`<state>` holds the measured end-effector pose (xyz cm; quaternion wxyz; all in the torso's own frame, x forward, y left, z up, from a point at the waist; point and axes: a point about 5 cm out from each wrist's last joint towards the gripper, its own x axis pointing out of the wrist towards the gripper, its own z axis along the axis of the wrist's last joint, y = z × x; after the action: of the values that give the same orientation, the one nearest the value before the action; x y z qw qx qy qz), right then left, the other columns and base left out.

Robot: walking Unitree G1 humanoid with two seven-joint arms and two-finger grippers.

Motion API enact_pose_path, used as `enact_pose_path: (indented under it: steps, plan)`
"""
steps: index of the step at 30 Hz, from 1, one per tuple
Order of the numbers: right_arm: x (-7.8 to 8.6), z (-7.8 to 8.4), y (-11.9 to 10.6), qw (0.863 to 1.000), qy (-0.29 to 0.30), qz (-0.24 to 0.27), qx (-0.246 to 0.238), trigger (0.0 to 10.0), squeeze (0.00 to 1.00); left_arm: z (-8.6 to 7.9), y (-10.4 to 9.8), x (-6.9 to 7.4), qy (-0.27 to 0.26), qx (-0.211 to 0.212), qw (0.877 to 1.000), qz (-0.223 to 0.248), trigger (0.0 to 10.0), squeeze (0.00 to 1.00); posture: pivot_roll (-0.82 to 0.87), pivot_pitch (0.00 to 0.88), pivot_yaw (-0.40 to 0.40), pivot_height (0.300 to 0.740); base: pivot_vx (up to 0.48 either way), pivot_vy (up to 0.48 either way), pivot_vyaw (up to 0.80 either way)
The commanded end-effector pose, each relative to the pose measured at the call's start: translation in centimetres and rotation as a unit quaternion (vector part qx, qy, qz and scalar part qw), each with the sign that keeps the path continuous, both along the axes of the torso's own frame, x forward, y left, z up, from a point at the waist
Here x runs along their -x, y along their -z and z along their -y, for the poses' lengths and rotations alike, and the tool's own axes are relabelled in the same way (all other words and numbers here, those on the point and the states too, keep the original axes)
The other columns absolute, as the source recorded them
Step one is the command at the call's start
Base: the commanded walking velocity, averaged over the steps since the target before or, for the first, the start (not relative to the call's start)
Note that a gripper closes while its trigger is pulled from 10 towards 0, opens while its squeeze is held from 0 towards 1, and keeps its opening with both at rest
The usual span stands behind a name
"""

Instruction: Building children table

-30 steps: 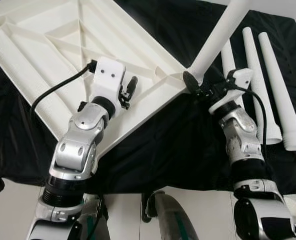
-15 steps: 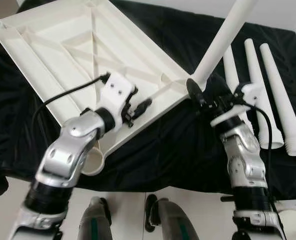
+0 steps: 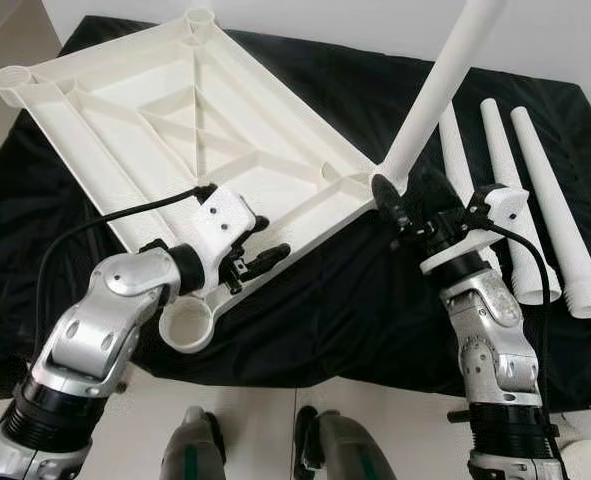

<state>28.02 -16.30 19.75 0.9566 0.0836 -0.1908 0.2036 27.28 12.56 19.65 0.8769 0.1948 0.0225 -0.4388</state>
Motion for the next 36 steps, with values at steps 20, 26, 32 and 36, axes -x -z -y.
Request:
enact_pose_path:
  steps: [20,26,32,36]
  plan:
    - [0.3,1.0,-0.4,1.0,0.006,-0.018,0.021,10.0,0.0,-1.7,1.9,0.4,-0.041,-0.054,0.998,-0.01,10.0,0.0,0.0,0.117,-0.06,0.74,0.0,0.0,0.0]
    - [0.3,1.1,-0.5,0.999,0.01,-0.018,0.024,10.0,0.0,-1.2,2.4,0.2,-0.034,-0.062,0.997,-0.012,10.0,0.0,-0.01,0.119,-0.058,0.74,0.0,0.0,0.0]
    - [0.5,1.3,-0.6,0.999,0.015,-0.018,0.027,10.0,0.0,-1.0,3.2,-0.9,-0.067,-0.092,0.993,-0.015,10.0,0.0,-0.02,0.122,-0.054,0.74,0.0,0.0,0.0]
    - [0.6,1.4,-0.7,0.999,0.02,-0.018,0.027,10.0,0.0,-1.5,3.8,-2.1,-0.128,-0.112,0.985,-0.026,10.0,0.0,-0.02,0.123,-0.048,0.74,0.0,0.0,0.0]
